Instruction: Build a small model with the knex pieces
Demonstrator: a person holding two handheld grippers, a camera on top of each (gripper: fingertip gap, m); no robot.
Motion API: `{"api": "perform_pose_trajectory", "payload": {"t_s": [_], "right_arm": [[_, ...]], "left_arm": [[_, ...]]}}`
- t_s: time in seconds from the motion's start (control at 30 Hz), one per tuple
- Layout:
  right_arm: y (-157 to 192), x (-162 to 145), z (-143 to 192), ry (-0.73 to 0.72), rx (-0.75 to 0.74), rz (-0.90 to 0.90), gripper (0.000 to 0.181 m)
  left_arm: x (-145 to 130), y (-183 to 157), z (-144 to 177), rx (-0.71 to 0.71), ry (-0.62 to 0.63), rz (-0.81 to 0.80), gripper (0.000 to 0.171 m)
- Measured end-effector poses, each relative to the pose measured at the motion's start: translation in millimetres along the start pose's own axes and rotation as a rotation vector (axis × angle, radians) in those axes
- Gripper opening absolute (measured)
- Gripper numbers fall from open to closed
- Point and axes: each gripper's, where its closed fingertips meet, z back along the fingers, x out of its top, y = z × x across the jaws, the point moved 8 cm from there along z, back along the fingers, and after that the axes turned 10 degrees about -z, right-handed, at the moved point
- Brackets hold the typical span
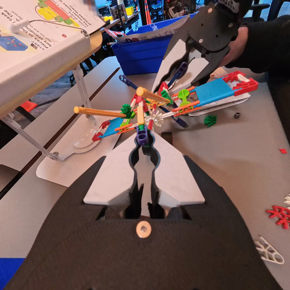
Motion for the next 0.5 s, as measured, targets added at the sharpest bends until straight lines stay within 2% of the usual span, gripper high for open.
{"api": "perform_pose_trajectory", "payload": {"t_s": [0.1,0.5], "right_arm": [[-1,-2,1,0.007,-0.005,0.008,0.024],[-4,3,12,-0.033,-0.023,0.021,0.023]], "left_arm": [[-3,0,0,-0.014,-0.019,0.022,0.005],[-11,0,-5,-0.025,-0.017,0.024,0.005]]}}
